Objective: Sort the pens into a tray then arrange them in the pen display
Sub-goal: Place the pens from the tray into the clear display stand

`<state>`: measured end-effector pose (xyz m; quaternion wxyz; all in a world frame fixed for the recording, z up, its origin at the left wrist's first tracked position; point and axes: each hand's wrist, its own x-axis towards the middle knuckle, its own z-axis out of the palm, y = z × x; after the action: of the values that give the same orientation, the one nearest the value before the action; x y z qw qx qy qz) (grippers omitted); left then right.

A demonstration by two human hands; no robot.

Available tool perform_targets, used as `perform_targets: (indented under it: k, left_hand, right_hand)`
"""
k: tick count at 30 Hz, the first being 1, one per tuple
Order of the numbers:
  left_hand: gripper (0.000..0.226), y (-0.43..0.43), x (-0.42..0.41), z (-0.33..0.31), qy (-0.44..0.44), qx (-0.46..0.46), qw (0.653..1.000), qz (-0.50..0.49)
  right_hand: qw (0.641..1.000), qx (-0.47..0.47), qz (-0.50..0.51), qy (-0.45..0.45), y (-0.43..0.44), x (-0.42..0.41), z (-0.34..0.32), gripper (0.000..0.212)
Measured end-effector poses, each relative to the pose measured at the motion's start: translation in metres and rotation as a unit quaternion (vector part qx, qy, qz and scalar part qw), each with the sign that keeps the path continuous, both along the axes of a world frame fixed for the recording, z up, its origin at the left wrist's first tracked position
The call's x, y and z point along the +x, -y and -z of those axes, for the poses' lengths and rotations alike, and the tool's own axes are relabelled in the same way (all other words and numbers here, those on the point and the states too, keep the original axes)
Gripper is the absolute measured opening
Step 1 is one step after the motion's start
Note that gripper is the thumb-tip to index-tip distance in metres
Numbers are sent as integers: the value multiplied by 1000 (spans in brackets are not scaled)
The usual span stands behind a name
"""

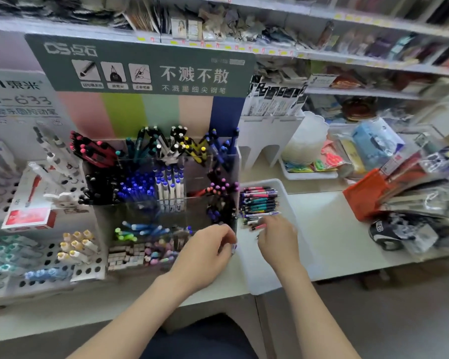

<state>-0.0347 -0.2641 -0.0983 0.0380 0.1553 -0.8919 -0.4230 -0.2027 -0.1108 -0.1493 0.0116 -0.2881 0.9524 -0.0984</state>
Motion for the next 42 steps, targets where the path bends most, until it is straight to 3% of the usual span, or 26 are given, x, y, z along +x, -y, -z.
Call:
perform_targets:
  k: [2,4,8,13,19,23,27,33,37,42]
  left_hand:
    - [18,-14,-7,7,14,-7,1000,21]
    - [20,-28,-18,12,33,-16,999,34]
    - [22,-57,-49,25,79,-28,995,51]
    - [37,-91,-79,58,217,-53,973,63]
    - [31,-111,-95,93,328,-119,937,11]
    - [43,-118,-100,104,327,-151,933,-22]
    - [33,-116,-98,116,347,-146,927,-9]
    - [35,-119,-100,110,362,-162,918,-9]
    - [41,-119,-101,108,376,-150,915,1]
    - [39,-116,-100,101,388,-142,911,19]
  right_hand:
    - [988,142,-24,63,-14,-12,15,33]
    - [970,212,-53,109,-23,-26,29,38]
    - [964,206,-116,119,-33,-58,56,67]
    - [958,202,-180,96,-34,-91,82,83]
    - [948,218,-211,94,-33,-112,106,102]
    - [948,214,-223,78,-34,-117,119,95]
    - [932,239,-269,45,-41,-123,127,73]
    - [932,165,-318,-61,-52,-115,143,34]
    - [929,214,-302,12,-39,-107,126,20]
    - [921,258,-269,113,-37,-99,119,34]
